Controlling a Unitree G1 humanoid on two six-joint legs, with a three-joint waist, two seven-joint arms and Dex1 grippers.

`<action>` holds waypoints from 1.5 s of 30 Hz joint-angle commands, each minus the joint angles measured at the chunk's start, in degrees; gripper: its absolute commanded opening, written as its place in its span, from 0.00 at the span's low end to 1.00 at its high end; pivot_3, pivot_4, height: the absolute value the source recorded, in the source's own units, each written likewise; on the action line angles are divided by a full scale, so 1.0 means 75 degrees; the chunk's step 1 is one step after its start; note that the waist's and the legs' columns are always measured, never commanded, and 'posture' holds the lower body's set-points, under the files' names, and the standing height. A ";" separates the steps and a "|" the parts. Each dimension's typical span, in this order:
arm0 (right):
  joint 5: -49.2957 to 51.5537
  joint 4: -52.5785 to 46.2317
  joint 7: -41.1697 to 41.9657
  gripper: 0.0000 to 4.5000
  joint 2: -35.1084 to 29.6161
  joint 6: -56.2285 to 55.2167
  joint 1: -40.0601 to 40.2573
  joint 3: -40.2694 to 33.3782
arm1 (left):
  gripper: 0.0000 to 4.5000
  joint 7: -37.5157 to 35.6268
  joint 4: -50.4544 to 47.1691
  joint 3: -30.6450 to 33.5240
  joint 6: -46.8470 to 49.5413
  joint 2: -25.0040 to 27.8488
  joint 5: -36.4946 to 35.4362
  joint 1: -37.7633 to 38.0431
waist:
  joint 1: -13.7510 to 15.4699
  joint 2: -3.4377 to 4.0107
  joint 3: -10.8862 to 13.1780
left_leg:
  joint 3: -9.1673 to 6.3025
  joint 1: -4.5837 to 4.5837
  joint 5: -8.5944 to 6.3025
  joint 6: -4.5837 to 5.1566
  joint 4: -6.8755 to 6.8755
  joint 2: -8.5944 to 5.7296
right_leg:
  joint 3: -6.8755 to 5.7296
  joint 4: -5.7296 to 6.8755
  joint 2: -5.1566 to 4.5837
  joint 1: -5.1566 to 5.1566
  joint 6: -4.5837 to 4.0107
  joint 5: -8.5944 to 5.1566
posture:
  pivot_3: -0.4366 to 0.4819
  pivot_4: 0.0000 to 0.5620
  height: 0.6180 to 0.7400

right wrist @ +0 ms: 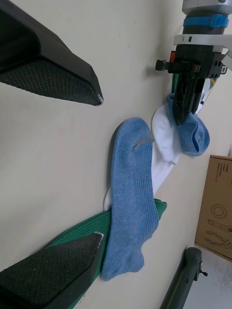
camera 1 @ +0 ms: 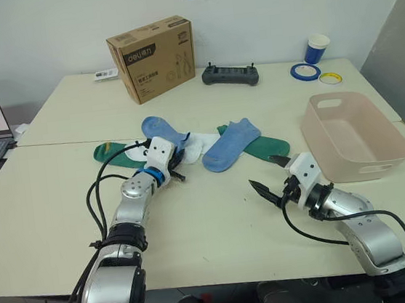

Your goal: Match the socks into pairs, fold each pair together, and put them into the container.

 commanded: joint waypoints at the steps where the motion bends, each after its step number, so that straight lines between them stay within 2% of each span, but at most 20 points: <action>1: -0.0010 -0.0152 0.0019 1.00 0.0009 -0.0127 -0.0099 0.0003 | 0.01 -0.0096 -0.0800 0.0237 0.0023 0.0159 -0.0263 0.0166 | 0.0000 0.0000 0.0000 | -0.0001 0.0000 0.0000 0.0000 0.0000 0.0000 | -0.0001 0.0000 0.0000 0.0000 0.0000 0.0000 | 0.48 0.27 1.00; 9: 0.0114 -0.0102 0.0058 1.00 0.0015 -0.0081 -0.0129 -0.0085 | 0.01 -0.1261 -0.4104 0.0266 0.1794 0.0938 -0.1062 0.1675 | -0.0032 0.0002 0.0001 | 0.0000 0.0001 0.0000 -0.0001 -0.0001 0.0006 | -0.0001 0.0004 -0.0001 0.0000 -0.0002 0.0001 | 0.48 0.27 1.00; 14: 0.0193 0.0054 0.0210 1.00 -0.0156 -0.0149 -0.0111 -0.0283 | 0.01 -0.2972 -0.7238 -0.0210 0.4380 0.2317 -0.2392 0.3003 | -0.0077 0.0006 0.0002 | 0.0003 0.0002 0.0000 -0.0001 0.0002 0.0007 | 0.0002 0.0003 -0.0003 0.0001 0.0003 -0.0004 | 0.48 0.27 1.00; 17: 0.0222 0.0124 0.0325 1.00 -0.0306 -0.0197 -0.0122 -0.0396 | 0.01 -0.3525 -0.8533 -0.0672 0.5653 0.2811 -0.3180 0.3368 | -0.0063 0.0007 0.0004 | 0.0006 0.0003 0.0000 -0.0001 0.0001 0.0002 | -0.0001 0.0002 -0.0018 0.0001 0.0017 -0.0017 | 0.48 0.27 1.00; 20: 0.0248 0.0180 0.0436 1.00 -0.0436 -0.0226 -0.0142 -0.0497 | 0.01 -0.3526 -0.8960 -0.1055 0.6355 0.2712 -0.3575 0.3343 | -0.0034 0.0013 0.0005 | 0.0007 0.0005 0.0001 -0.0001 0.0003 -0.0009 | -0.0002 0.0002 -0.0030 0.0004 0.0025 -0.0022 | 0.48 0.27 1.00; 23: 0.0253 0.0292 0.0575 1.00 -0.0629 -0.0264 -0.0183 -0.0684 | 0.01 -0.3431 -0.8549 -0.2030 0.6242 0.2222 -0.3049 0.2970 | -0.0037 0.0014 0.0005 | 0.0005 0.0005 0.0001 0.0000 0.0023 -0.0009 | 0.0000 0.0005 -0.0025 0.0007 0.0032 -0.0019 | 0.48 0.27 1.00; 25: 0.0272 0.0337 0.0630 1.00 -0.0732 -0.0274 -0.0189 -0.0787 | 0.01 -0.3236 -0.8181 -0.2337 0.6157 0.1748 -0.2857 0.2666 | -0.0037 0.0014 0.0005 | 0.0003 0.0003 0.0000 0.0000 0.0045 -0.0009 | 0.0000 0.0007 -0.0022 0.0014 0.0036 -0.0016 | 0.48 0.27 1.00; 29: 0.0255 0.0388 0.0672 1.00 -0.0822 -0.0302 -0.0101 -0.0895 | 0.20 -0.3372 -0.8061 -0.2426 0.6294 0.1492 -0.3017 0.2582 | -0.0089 0.0015 0.0005 | 0.0004 -0.0006 -0.0001 0.0002 0.0066 -0.0007 | 0.0009 0.0006 -0.0015 0.0014 0.0047 -0.0010 | 0.48 0.27 1.00; 32: 0.0268 0.0353 0.0751 1.00 -0.0927 -0.0326 0.0084 -0.0945 | 0.41 -0.3617 -0.8119 -0.2297 0.6401 0.1654 -0.3225 0.2663 | -0.0094 0.0017 0.0005 | 0.0000 -0.0004 -0.0002 0.0004 0.0061 0.0002 | 0.0011 0.0008 -0.0002 0.0012 0.0046 -0.0010 | 0.48 0.27 1.00; 36: 0.0439 0.0259 0.0932 1.00 -0.0998 -0.0159 0.0221 -0.0949 | 0.70 -0.3764 -0.8094 -0.1674 0.6626 0.1892 -0.3717 0.2610 | -0.0086 0.0018 0.0006 | -0.0004 -0.0004 -0.0002 0.0004 0.0060 0.0006 | 0.0009 0.0011 0.0002 0.0009 0.0044 -0.0011 | 0.48 0.27 1.00; 39: 0.1052 -0.0088 0.1026 1.00 -0.1029 0.0953 0.0348 -0.1002 | 0.91 -0.3365 -0.7499 -0.0905 0.6284 0.1884 -0.3607 0.2414 | -0.0077 0.0018 0.0006 | 0.0002 -0.0004 -0.0002 0.0003 0.0067 0.0003 | 0.0013 0.0011 -0.0004 0.0011 0.0044 -0.0010 | 0.48 0.27 1.00; 40: 0.1536 -0.0379 0.1045 1.00 -0.1044 0.1705 0.0429 -0.1059 | 0.97 -0.3143 -0.7022 -0.0653 0.5820 0.1939 -0.3299 0.2312 | -0.0073 0.0018 0.0006 | 0.0001 -0.0005 -0.0002 0.0004 0.0071 0.0003 | 0.0014 0.0011 -0.0004 0.0012 0.0042 -0.0008 | 0.48 0.27 1.00; 45: 0.2473 -0.1456 0.1194 1.00 -0.1358 0.3484 0.0719 -0.0734 | 0.97 -0.2299 -0.5054 -0.0251 0.4242 0.1798 -0.2235 0.1798 | -0.0063 0.0019 0.0006 | -0.0001 -0.0004 -0.0002 0.0004 0.0070 0.0005 | 0.0012 0.0009 -0.0002 0.0011 0.0038 -0.0005 | 0.48 0.27 1.00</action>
